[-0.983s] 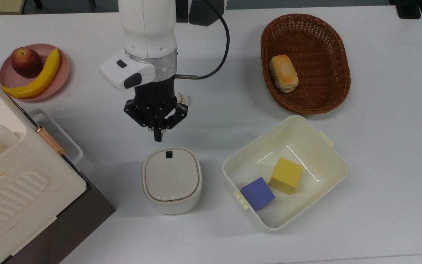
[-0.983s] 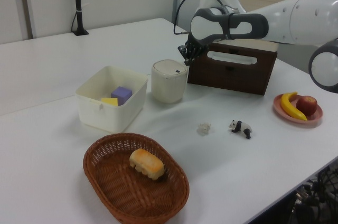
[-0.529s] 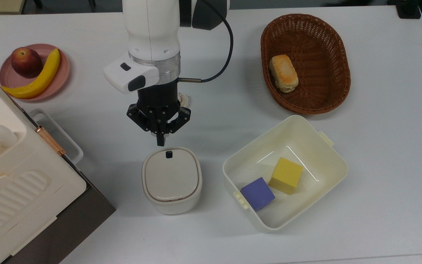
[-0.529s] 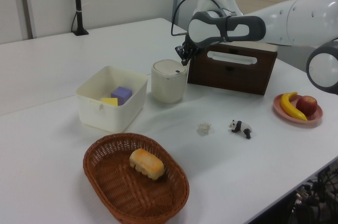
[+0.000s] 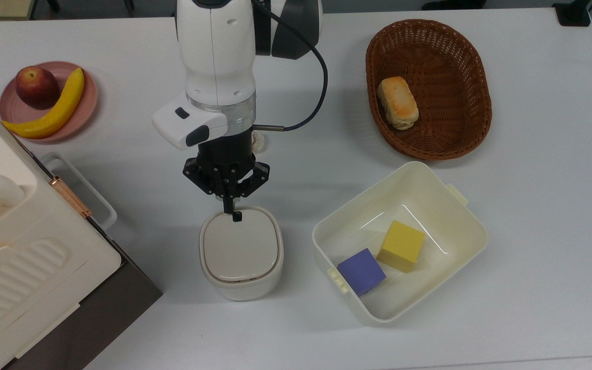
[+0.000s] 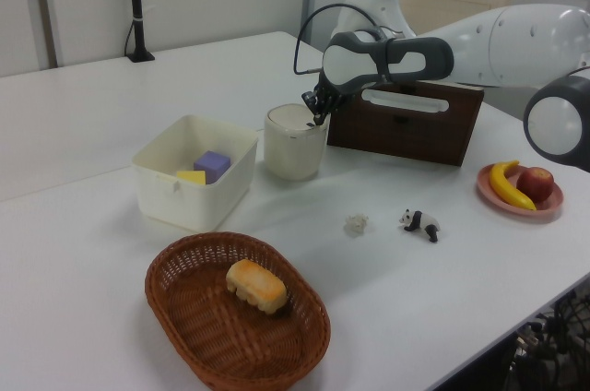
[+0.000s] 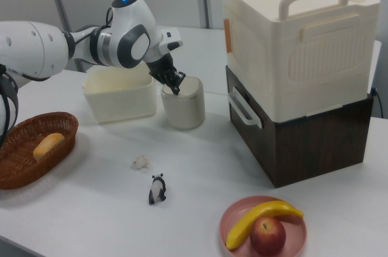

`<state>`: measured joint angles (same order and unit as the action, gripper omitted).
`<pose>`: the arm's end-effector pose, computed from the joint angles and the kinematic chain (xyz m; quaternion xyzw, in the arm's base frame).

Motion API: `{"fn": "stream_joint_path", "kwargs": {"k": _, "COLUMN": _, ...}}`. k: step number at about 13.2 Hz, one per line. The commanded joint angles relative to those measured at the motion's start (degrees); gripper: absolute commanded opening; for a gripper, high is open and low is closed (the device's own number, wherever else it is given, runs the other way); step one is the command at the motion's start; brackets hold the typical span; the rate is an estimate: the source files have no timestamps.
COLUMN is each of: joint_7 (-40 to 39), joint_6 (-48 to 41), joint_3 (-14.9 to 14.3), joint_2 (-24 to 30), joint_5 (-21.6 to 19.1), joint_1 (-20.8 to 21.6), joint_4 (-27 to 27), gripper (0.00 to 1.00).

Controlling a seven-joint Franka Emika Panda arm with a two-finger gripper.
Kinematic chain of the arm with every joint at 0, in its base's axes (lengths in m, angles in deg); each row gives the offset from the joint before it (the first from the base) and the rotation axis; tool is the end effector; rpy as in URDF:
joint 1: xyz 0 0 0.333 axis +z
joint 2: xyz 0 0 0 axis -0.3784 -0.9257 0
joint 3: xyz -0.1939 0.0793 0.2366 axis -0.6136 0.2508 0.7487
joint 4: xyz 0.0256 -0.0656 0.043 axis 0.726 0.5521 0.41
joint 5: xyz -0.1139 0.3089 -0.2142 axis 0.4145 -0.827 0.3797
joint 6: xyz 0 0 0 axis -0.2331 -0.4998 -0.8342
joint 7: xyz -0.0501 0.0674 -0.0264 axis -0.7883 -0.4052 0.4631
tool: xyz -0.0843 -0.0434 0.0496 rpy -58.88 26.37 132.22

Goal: Open the trash can
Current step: 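Press the gripper down on the trash can's lid button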

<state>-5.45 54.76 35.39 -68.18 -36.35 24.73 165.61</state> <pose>0.7231 0.0017 0.4411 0.9814 -0.0316 0.1888 0.0155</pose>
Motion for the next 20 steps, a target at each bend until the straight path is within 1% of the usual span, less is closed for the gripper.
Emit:
{"fn": "stream_joint_path", "kwargs": {"k": 1, "joint_7": 1.37, "joint_6": 0.85, "joint_3": -0.17, "joint_2": -1.11, "joint_5": 1.26, "joint_1": 0.50, "joint_4": -1.63, "gripper": 0.00}}
{"fn": "stream_joint_path", "kwargs": {"k": 4, "joint_7": 1.45, "joint_6": 1.37, "joint_3": -0.17, "joint_2": -1.11, "joint_5": 1.26, "joint_1": 0.50, "joint_4": -1.63, "gripper": 0.00}}
{"fn": "stream_joint_path", "kwargs": {"k": 7, "joint_7": 1.63, "joint_6": 4.97, "joint_3": -0.17, "joint_2": -1.46, "joint_5": 0.91, "joint_1": 0.50, "joint_4": -1.28, "gripper": 0.00}}
{"fn": "stream_joint_path", "kwargs": {"k": 15, "joint_7": 1.54, "joint_6": 5.24, "joint_3": -0.08, "joint_2": -1.64, "joint_5": 1.09, "joint_1": 0.67, "joint_4": -1.11, "gripper": 0.00}}
{"fn": "stream_joint_path", "kwargs": {"k": 20, "joint_7": 1.54, "joint_6": 5.33, "joint_3": -0.08, "joint_2": -1.55, "joint_5": 1.35, "joint_1": 2.25, "joint_4": -0.84, "gripper": 0.00}}
